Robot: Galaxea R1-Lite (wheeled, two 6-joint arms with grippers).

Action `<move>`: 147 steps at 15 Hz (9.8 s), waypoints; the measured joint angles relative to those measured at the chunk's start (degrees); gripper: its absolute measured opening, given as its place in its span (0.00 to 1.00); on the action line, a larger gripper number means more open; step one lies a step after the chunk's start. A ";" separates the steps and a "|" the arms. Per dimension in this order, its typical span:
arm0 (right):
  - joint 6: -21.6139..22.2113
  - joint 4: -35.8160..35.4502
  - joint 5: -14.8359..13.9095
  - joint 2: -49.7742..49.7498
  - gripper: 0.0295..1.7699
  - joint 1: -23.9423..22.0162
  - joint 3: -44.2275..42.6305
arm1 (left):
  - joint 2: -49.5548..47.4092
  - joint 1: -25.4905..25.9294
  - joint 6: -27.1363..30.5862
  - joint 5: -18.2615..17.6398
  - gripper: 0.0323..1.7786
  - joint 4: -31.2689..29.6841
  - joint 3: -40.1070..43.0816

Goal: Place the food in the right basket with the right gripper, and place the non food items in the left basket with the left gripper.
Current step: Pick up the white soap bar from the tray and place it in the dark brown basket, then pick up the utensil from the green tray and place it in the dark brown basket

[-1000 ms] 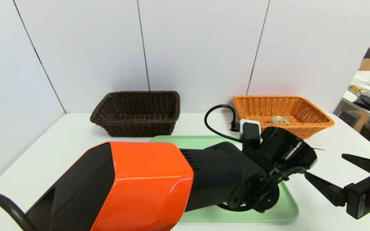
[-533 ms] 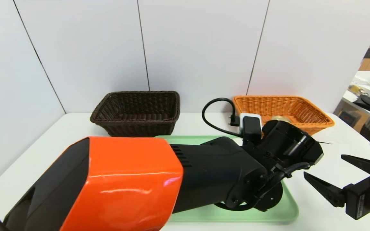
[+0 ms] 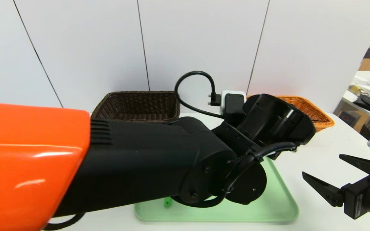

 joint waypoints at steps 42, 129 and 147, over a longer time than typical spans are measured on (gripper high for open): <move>-0.27 -2.36 -0.24 2.38 0.96 1.23 -0.01 | -2.89 38.61 16.87 -19.85 0.23 -5.06 2.36; -0.94 -2.26 -0.79 -0.22 0.96 1.40 1.10 | -12.31 18.30 -2.15 -29.18 0.95 17.40 19.90; -0.77 -2.34 -0.44 -0.27 0.96 1.40 2.00 | -5.07 19.37 -0.77 -36.41 0.95 39.62 1.17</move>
